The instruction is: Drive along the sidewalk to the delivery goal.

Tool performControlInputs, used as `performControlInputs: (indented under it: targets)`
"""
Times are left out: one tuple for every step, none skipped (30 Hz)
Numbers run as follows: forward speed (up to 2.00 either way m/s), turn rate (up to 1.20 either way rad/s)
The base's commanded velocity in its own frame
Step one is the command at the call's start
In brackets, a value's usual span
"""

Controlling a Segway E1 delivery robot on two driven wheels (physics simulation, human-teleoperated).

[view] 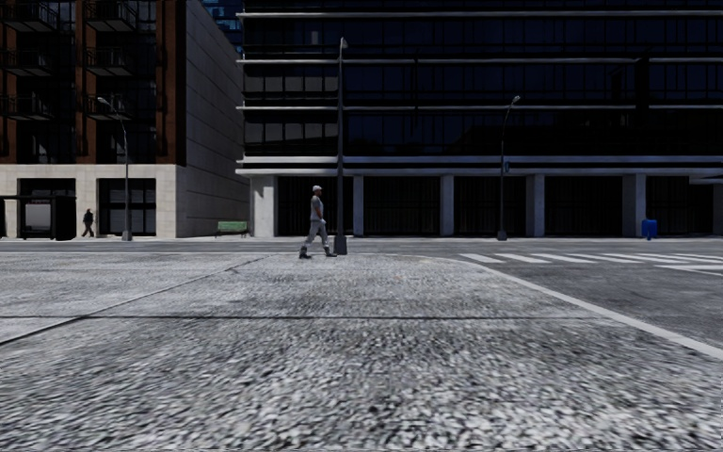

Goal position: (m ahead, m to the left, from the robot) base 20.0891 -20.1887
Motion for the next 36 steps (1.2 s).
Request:
performControlInputs:
  targets:
    - [2.00, 0.00]
    - [2.00, 0.00]
    - [2.00, 0.00]
    - [2.00, 0.00]
    - [2.00, 0.00]
    - [2.00, 0.00]
    - [2.00, 0.00]
    - [2.00, 0.00]
    - [2.00, 0.00]
    - [2.00, 0.00]
    - [2.00, 0.00]
    - [2.00, 0.00]
    - [2.00, 0.00]
    - [2.00, -0.08]
    - [2.00, -0.20]
    - [2.00, -0.23]
    - [2.00, -0.23]
    - [2.00, -0.24]
    - [2.00, -0.24]
    - [2.00, -0.24]
    - [2.00, -0.24]
    - [2.00, -0.24]
    - [2.00, -0.24]
    - [2.00, -0.24]
    - [2.00, -0.24]
    - [2.00, -0.24]
    - [2.00, -0.24]
    - [2.00, -0.24]
    - [2.00, -0.24]
    - [2.00, -0.24]
    - [2.00, -0.23]
    - [2.00, -0.23]
    - [2.00, -0.23]
    - [2.00, -0.23]
    - [2.00, -0.23]
    - [2.00, -0.23]
